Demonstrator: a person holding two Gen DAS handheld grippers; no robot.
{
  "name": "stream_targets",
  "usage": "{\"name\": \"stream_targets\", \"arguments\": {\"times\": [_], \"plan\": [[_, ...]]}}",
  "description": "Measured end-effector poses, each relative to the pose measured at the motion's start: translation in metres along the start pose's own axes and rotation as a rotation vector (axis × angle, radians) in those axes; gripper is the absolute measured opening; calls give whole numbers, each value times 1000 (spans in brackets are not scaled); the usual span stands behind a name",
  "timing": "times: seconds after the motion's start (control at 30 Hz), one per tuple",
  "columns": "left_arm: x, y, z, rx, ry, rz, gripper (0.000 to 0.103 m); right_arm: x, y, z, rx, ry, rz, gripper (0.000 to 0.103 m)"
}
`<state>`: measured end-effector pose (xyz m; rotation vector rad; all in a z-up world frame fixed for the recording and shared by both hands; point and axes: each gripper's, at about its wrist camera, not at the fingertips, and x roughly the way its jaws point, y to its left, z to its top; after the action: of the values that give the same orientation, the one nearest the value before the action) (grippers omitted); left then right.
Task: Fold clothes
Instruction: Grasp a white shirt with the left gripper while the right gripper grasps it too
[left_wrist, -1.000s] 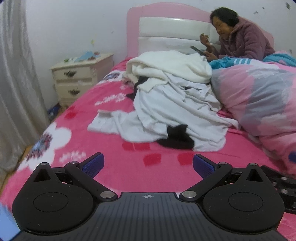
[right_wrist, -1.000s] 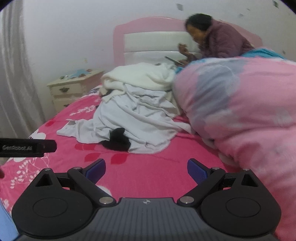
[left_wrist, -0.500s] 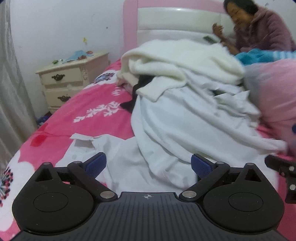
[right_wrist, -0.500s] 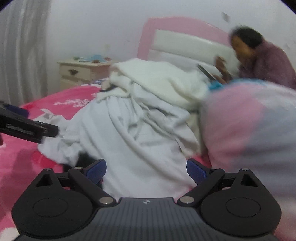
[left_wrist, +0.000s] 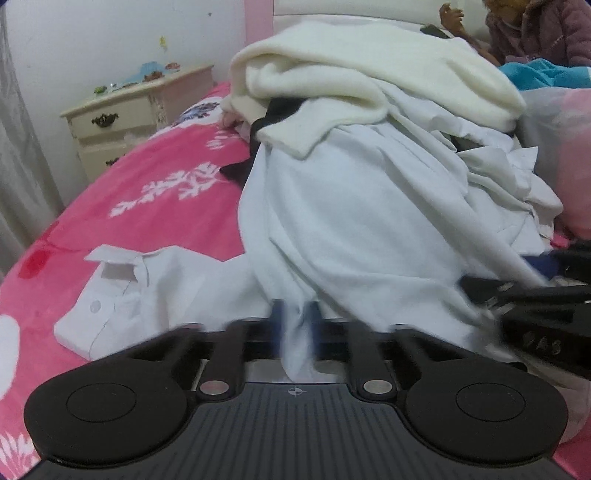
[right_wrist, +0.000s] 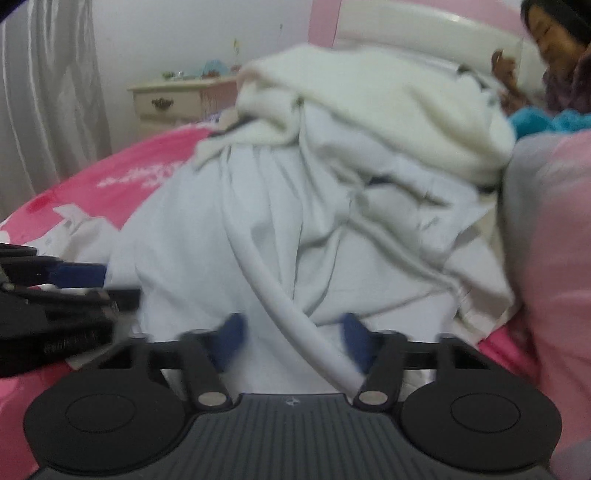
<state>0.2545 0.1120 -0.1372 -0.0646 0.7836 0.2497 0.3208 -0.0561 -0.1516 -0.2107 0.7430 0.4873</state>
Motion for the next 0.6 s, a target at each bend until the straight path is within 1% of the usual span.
{"name": "stream_targets", "arguments": {"times": [0.03,0.07,0.13,0.2,0.4,0.5,0.6], "plan": [[-2,1,0,-4,-5,-7,0,-3,0,-1,-3,0,8,9],[-5,2,0,-9,-16,-17,0,-7,0,-1,-9,-5,14,5],[-16,6,0,-20,-46,-52,0,-21,-1,-2,-30,-21,50,3],[-28,8,1,-26,-73,-95,0,-35,-2,0,-38,-29,115,2],[-71,17,2,-60,-122,-266,0,-87,7,-4,-124,-48,311,2],[-94,19,-6,-49,-132,-362,0,-113,14,-13,-161,-52,398,2],[-114,21,-22,-44,-108,-446,0,-135,25,-25,-184,-41,482,2]]}}
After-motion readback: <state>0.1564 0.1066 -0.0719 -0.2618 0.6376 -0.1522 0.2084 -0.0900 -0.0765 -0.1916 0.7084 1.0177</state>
